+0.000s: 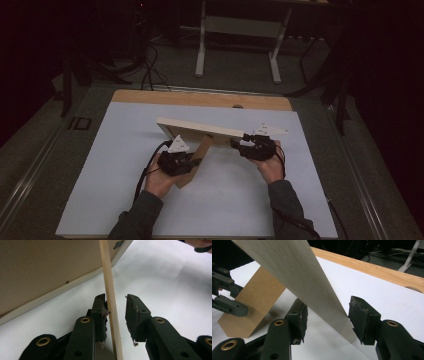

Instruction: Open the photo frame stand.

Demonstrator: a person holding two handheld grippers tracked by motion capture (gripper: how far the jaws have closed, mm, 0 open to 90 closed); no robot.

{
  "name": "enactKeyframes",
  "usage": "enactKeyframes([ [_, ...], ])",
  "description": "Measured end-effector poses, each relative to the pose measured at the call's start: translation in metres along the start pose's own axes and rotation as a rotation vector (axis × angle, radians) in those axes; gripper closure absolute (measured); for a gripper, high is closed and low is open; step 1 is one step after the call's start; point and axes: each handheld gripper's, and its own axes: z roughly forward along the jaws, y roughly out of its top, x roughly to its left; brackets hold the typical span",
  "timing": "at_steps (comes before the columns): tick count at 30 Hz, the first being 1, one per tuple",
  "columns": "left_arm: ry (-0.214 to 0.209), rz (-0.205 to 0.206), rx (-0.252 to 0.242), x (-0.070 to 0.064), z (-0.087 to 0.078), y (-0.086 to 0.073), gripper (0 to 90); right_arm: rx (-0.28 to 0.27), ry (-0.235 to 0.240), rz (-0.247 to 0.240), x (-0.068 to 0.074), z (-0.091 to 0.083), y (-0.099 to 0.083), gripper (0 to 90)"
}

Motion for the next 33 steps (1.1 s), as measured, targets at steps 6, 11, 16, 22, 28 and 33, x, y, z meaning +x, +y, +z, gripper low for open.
enactKeyframes([
  [6, -0.005, -0.004, -0.019, 0.001, -0.006, 0.001, 68.4, 0.006, 0.003, 0.002, -0.001, 0.0, -0.002, 48.9],
  [11, -0.007, -0.016, -0.033, 0.002, -0.01, 0.001, 67.0, 0.007, 0.006, 0.004, -0.001, -0.001, -0.003, 49.2],
  [16, -0.001, -0.04, -0.05, 0.006, -0.014, 0.0, 65.1, 0.01, 0.008, 0.003, -0.001, -0.001, -0.006, 49.3],
  [22, 0.004, -0.063, -0.074, 0.01, -0.021, -0.001, 64.5, 0.019, 0.008, 0.004, -0.003, -0.003, -0.01, 49.5],
  [28, 0.005, -0.08, -0.092, 0.015, -0.025, -0.001, 64.5, 0.028, 0.005, 0.011, -0.006, -0.003, -0.013, 49.7],
  [33, 0.012, -0.087, -0.109, 0.018, -0.031, -0.001, 64.6, 0.042, -0.001, 0.02, -0.01, -0.003, -0.016, 50.0],
])
